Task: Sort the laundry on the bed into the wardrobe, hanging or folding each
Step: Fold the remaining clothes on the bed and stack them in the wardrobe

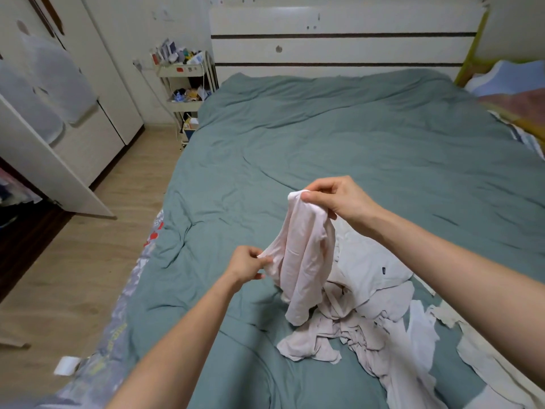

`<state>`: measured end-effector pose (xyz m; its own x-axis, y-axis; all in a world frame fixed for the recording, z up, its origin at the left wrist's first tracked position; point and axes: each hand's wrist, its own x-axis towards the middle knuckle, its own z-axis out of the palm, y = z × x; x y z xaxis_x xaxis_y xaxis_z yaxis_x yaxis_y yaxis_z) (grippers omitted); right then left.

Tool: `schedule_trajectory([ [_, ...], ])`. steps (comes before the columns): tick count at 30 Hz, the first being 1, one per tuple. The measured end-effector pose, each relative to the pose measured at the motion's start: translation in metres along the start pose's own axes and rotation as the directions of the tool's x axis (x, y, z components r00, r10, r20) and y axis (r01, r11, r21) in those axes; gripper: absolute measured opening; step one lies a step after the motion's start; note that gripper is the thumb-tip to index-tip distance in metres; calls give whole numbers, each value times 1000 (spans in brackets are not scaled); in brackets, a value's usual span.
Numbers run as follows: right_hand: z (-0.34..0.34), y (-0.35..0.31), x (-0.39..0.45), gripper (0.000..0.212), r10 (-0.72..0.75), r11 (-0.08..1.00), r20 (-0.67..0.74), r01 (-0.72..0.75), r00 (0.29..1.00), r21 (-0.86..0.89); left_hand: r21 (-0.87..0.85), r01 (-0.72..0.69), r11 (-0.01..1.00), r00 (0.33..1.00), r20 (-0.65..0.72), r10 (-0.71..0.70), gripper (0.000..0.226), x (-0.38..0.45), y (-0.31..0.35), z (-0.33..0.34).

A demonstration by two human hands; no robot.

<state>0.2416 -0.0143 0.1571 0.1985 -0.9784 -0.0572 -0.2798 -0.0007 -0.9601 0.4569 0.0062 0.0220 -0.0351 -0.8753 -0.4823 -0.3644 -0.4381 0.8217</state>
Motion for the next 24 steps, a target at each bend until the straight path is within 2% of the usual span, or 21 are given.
schedule_trajectory([
  [3, -14, 10, 2, 7, 10, 999, -122, -15, 993, -40, -185, -8, 983, 991, -136, -17, 17, 4, 4, -12],
  [4, -21, 17, 4, 7, 18, 996, -169, -32, 985, -83, -194, -25, 981, 981, -191, -12, 20, 6, 5, -18],
  [5, -27, 24, 4, 8, 26, 989, -201, -54, 979, -135, -126, -63, 990, 967, -254, 30, 22, 7, 7, -26],
  [7, -36, 38, 6, 11, 35, 959, -216, -93, 976, -268, 193, -156, 969, 912, -348, 216, 20, 8, 13, -43],
  [9, -41, 46, 7, 12, 31, 882, -189, -116, 981, -456, 516, -204, 832, 845, -336, 416, 18, 5, 24, -57],
  [10, -42, 48, 9, 11, 20, 834, -174, -113, 984, -541, 626, -211, 750, 824, -299, 482, 18, 4, 30, -63],
  [13, -42, 43, 15, 14, -42, 718, -157, -79, 987, -691, 803, -173, 571, 806, -218, 550, 11, 2, 55, -75],
  [17, -42, 36, 30, 15, -116, 703, -149, -25, 982, -711, 903, -87, 421, 788, -196, 583, 13, -4, 83, -85],
  [19, -41, 31, 33, 18, -134, 745, -138, 8, 981, -667, 902, -72, 426, 767, -223, 601, 16, -6, 90, -91],
  [21, -39, 27, 34, 23, -126, 780, -104, 34, 987, -624, 865, -90, 493, 747, -268, 608, 18, -6, 93, -98],
  [24, -41, 24, 35, 16, -59, 704, 37, 68, 998, -707, 799, -173, 576, 742, -279, 610, 20, -10, 93, -107],
])
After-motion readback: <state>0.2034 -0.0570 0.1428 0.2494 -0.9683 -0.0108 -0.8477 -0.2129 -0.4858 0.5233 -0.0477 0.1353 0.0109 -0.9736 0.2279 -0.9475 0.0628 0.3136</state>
